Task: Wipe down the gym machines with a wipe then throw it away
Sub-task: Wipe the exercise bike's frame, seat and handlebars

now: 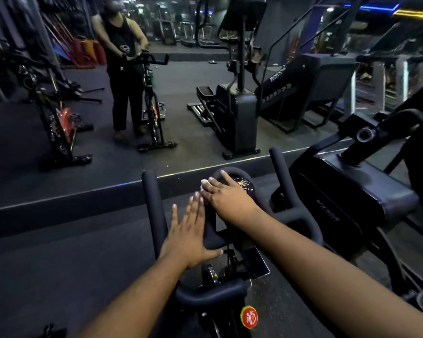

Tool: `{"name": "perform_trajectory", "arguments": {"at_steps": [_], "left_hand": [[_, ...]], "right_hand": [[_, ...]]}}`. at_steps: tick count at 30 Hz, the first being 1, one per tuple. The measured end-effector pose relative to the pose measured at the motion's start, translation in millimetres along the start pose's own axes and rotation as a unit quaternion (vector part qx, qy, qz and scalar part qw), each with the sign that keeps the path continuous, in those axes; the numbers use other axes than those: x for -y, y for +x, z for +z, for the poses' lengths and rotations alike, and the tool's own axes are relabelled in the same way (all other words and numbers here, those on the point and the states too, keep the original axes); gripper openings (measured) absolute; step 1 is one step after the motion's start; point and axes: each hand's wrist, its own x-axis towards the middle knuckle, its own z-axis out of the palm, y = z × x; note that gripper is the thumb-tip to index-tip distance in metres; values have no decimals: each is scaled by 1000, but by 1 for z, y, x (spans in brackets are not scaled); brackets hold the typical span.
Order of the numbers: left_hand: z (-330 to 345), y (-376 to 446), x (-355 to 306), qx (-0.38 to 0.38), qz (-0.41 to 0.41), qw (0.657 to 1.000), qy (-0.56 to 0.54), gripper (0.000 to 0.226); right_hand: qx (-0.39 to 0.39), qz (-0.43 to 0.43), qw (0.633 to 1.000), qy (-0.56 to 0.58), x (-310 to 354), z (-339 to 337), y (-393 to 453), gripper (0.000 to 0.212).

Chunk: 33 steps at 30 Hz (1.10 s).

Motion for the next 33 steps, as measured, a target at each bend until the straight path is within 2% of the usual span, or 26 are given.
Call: {"name": "perform_trajectory", "arguments": {"at_steps": [3, 5, 9, 12, 14, 17, 19, 21, 24, 27, 29, 33], "left_hand": [[-2, 0, 0, 2, 11, 1000, -6, 139], [-2, 0, 0, 8, 16, 1000, -9, 138], [-3, -1, 0, 0, 26, 1000, -17, 137], [-2, -1, -1, 3, 31, 999, -9, 136], [-1, 0, 0, 8, 31, 999, -12, 136], [0, 0, 0, 3, 31, 999, -17, 136], [0, 0, 0, 6, 33, 999, -20, 137], [1, -1, 0, -2, 34, 999, -24, 138], [2, -1, 0, -8, 42, 999, -31, 137], [2, -2, 1, -5, 46, 999, -22, 135], [2, -3, 2, -8, 52, 998, -24, 134], [1, -3, 2, -9, 61, 997, -39, 134]], "right_hand": [[20, 5, 998, -51, -12, -7, 15, 45], [47, 26, 998, -43, -32, -23, 26, 45], [72, 92, 991, 58, -90, -29, 27, 37], [49, 107, 982, 145, -113, -7, -6, 47], [14, 122, 971, 204, -105, 16, -33, 56], [-5, 189, 960, 209, -81, 51, -70, 70], [-6, 240, 943, 230, -64, 61, -96, 69], [11, 255, 943, 212, -45, 66, -117, 67], [55, 226, 956, 180, -16, 67, -135, 70], [20, 302, 918, 257, -17, 58, -145, 58], [-16, 348, 905, 245, -24, 58, -143, 65], [2, 397, 874, 279, 24, 64, -112, 65]]}}
